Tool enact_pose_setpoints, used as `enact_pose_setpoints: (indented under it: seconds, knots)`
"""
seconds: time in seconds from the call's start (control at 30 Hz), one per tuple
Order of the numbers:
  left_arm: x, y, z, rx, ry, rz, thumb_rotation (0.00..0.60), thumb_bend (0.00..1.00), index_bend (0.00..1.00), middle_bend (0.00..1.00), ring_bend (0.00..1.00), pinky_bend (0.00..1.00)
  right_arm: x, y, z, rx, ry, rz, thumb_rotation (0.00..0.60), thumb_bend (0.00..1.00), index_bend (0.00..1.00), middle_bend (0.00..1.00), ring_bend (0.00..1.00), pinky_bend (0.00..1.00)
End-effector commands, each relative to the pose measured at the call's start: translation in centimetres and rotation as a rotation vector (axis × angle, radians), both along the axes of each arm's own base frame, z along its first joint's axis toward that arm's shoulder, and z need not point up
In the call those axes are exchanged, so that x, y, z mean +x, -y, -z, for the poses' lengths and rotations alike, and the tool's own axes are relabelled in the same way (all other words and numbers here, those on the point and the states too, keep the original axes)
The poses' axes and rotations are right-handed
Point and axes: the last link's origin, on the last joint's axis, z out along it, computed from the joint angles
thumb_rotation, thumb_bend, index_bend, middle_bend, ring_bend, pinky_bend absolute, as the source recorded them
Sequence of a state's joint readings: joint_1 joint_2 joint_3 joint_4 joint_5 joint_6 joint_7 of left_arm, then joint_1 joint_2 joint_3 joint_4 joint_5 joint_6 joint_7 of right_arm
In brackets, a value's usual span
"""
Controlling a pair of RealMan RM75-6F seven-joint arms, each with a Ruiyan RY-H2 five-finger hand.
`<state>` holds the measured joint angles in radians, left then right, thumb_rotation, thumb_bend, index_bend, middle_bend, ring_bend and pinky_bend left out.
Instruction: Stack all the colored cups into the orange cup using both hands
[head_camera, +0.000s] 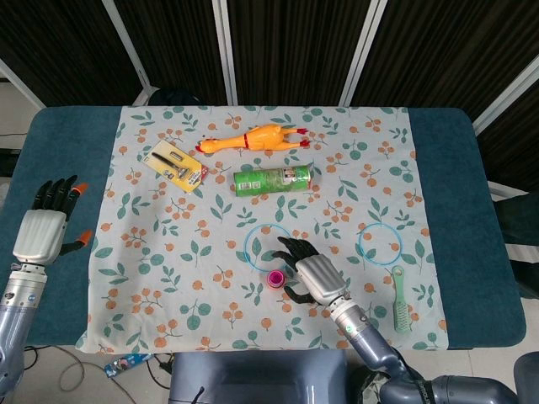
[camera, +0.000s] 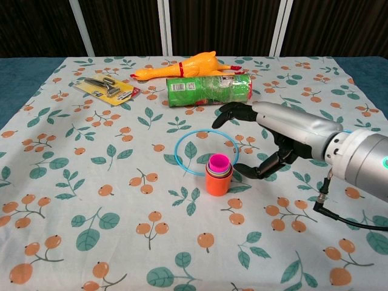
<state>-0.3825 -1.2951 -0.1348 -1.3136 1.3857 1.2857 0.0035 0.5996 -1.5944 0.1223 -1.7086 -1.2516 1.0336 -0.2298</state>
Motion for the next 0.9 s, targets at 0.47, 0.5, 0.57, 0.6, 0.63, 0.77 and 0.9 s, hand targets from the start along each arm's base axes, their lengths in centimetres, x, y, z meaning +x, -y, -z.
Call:
enact_pose_setpoints:
  seconds: [0.47,0.5,0.57,0.6,0.63,0.77,0.9]
  knots:
    - [-0.1,0.2,-0.4,0.011,0.0,-0.003,0.6,0.23,0.12,0.0,0.0,0.0,-1.6,2.4,-6.9,-0.112,-0.019,0.026,0.6,0.46,0.06,0.0,0.0,0.09]
    - [-0.1,0.2,-0.5,0.013,0.002,-0.003,0.6,0.23,0.12,0.0,0.0,0.0,-2.0,2.7,-7.9,-0.125,-0.028,0.03,0.6,0.46,0.06,0.0,0.0,0.09]
    - [-0.1,0.4,-0.6,0.018,0.003,-0.002,0.6,0.23,0.12,0.0,0.0,0.0,-3.1,3.1,-9.5,-0.164,-0.047,0.04,0.6,0.46,0.05,0.0,0.0,0.09]
    - [-0.1,0.5,-0.6,0.022,0.005,-0.002,0.6,0.23,0.12,0.0,0.0,0.0,-3.9,3.3,-10.6,-0.2,-0.057,0.053,0.6,0.46,0.05,0.0,0.0,0.09]
    - [-0.1,0.6,-0.7,0.025,0.007,-0.002,0.6,0.23,0.12,0.0,0.0,0.0,-4.8,3.6,-11.6,-0.242,-0.068,0.065,0.6,0.46,0.05,0.0,0.0,0.09]
    - [-0.4,1.1,-0.9,0.034,0.017,-0.035,0.6,0.23,0.11,0.0,0.0,0.0,-8.3,3.7,-15.0,-0.398,-0.136,0.103,0.6,0.46,0.05,0.0,0.0,0.09]
    - [-0.8,2.3,-1.0,0.05,0.053,-0.103,0.6,0.23,0.11,0.0,0.0,0.0,-12.1,1.8,-17.7,-0.548,-0.209,0.123,0.6,0.46,0.05,0.0,0.0,0.09]
